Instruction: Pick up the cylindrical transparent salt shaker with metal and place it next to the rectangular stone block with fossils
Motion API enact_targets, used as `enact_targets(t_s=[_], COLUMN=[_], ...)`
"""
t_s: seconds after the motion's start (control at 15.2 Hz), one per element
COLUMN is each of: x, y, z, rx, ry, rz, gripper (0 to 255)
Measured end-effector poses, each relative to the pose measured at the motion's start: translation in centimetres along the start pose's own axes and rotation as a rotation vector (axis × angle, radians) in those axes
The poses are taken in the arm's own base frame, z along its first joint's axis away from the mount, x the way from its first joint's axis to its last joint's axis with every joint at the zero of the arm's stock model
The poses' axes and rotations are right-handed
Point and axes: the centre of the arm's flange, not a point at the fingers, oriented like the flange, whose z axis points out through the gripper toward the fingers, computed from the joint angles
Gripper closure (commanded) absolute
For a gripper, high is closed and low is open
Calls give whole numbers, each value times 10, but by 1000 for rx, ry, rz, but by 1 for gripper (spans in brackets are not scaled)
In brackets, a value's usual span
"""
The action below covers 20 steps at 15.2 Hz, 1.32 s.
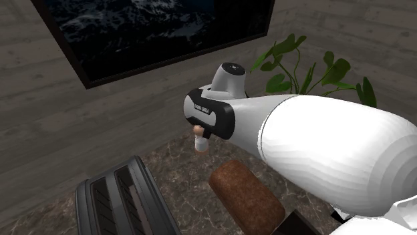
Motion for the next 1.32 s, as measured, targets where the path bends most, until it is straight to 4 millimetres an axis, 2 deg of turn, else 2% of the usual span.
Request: enact_targets(t_s=[0.46, 0.86, 0.92, 1.32], x=[-1, -1, -1, -2], y=[3, 3, 3, 4], z=[36, 40, 40, 40], rx=[0, 0, 0, -1], ry=[2, 2, 2, 3], rz=[-2, -2, -2, -1], gripper=[0, 0, 255, 255])
